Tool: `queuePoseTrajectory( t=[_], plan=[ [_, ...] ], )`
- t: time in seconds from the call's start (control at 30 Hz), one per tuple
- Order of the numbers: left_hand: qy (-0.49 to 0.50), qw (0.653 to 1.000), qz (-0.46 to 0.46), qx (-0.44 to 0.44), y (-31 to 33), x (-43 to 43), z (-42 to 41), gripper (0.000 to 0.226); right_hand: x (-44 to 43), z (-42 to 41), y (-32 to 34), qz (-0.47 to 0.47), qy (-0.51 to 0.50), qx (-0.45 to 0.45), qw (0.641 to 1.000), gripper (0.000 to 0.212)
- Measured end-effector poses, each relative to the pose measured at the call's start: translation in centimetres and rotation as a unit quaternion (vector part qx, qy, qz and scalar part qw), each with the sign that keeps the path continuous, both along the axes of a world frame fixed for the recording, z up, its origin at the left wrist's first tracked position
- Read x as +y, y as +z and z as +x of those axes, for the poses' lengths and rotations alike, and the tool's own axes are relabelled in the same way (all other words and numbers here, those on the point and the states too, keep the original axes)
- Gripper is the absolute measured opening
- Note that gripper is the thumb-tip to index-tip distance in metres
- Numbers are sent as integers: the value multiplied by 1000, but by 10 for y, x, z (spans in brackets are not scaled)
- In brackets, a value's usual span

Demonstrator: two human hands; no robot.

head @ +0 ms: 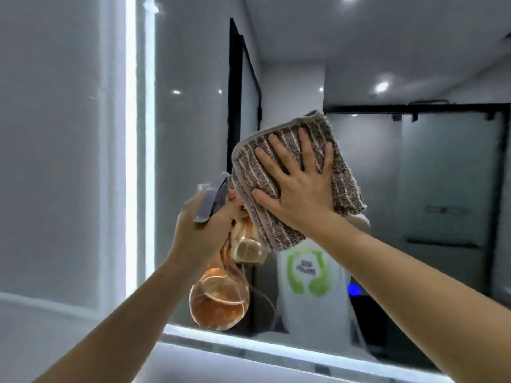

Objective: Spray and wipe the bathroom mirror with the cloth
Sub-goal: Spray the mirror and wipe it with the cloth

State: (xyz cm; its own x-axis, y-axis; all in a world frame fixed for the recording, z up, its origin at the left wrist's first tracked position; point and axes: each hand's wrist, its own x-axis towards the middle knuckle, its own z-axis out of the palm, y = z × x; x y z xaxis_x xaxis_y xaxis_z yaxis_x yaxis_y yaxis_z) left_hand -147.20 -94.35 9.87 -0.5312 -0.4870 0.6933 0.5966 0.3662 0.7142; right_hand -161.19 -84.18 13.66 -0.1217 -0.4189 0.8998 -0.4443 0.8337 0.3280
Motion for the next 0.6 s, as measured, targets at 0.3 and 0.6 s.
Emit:
queuePoseTrajectory(
  t=[0.3, 0.6],
  plan=[
    [39, 999, 15, -7, 3, -72, 29, 9, -94, 28, 8, 57, 31, 15, 998, 71],
    [56, 998, -2, -4, 11, 10, 0, 8, 29, -1, 28, 56, 28, 11, 998, 72]
  ],
)
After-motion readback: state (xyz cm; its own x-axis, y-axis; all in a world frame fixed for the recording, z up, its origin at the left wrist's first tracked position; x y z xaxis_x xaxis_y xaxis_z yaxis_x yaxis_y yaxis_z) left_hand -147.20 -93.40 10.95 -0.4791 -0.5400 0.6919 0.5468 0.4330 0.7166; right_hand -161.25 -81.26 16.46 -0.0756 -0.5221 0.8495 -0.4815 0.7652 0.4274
